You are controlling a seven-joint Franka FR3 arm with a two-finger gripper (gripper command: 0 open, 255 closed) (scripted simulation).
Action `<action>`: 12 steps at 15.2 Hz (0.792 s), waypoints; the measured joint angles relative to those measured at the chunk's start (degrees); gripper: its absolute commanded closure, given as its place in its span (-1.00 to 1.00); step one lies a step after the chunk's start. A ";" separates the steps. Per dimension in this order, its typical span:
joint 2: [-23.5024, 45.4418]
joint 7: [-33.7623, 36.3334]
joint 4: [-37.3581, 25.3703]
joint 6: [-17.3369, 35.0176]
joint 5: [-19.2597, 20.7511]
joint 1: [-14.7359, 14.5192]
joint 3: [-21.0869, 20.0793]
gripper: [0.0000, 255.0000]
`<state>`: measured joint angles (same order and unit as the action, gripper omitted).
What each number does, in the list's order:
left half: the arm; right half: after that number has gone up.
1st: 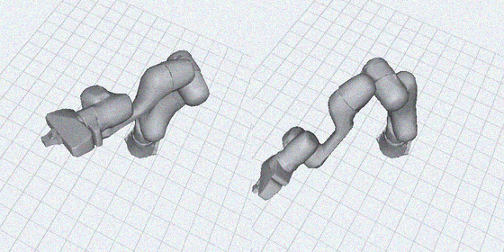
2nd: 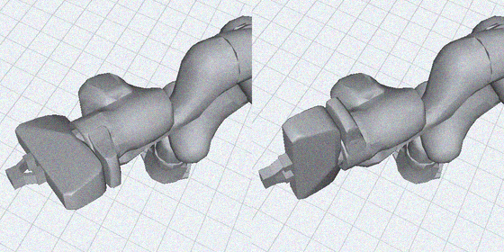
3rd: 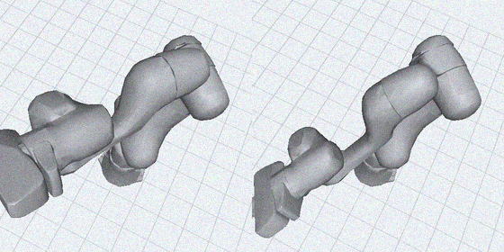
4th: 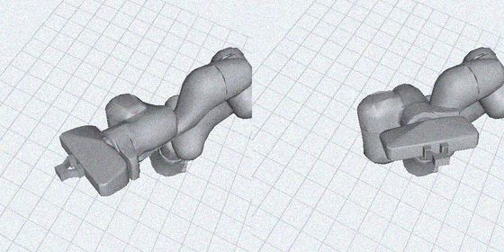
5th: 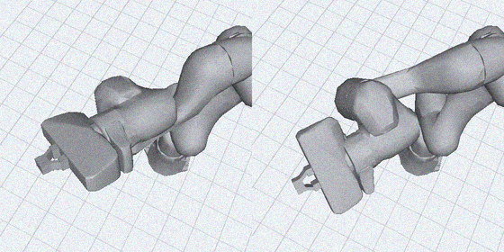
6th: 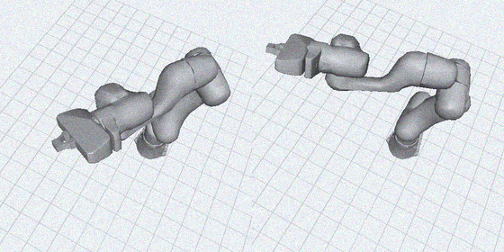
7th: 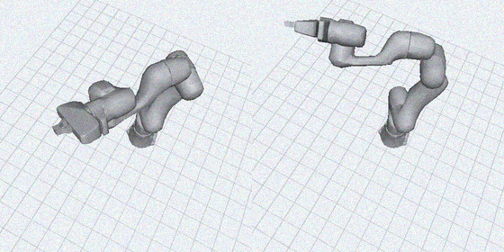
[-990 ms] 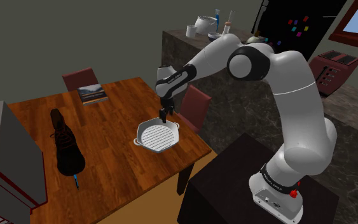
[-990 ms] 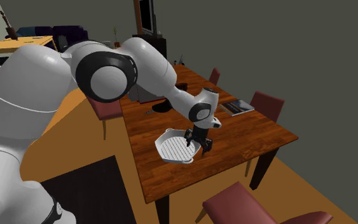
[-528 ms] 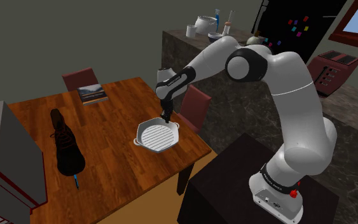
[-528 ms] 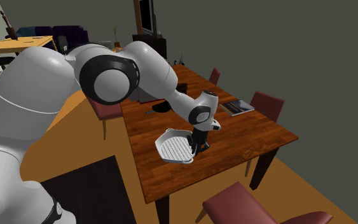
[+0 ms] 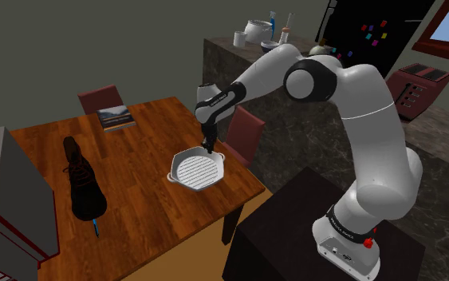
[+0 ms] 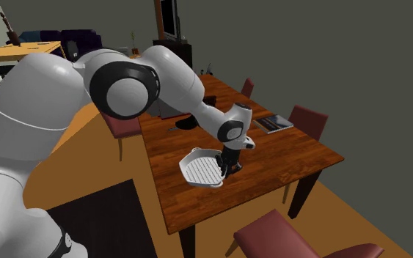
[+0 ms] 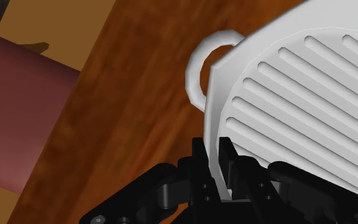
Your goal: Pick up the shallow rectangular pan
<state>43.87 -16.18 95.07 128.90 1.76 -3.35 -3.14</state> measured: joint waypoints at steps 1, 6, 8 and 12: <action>-0.34 0.06 -0.15 -0.49 -0.02 -0.04 -0.02 1.00; -3.26 -0.16 0.70 -2.55 -0.16 0.21 -0.10 1.00; -3.98 0.02 0.30 -3.66 -0.20 0.08 -0.17 1.00; -6.56 0.01 1.13 -5.38 -0.32 0.15 -0.26 1.00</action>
<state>37.32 -16.17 96.20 123.51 1.44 -3.19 -3.40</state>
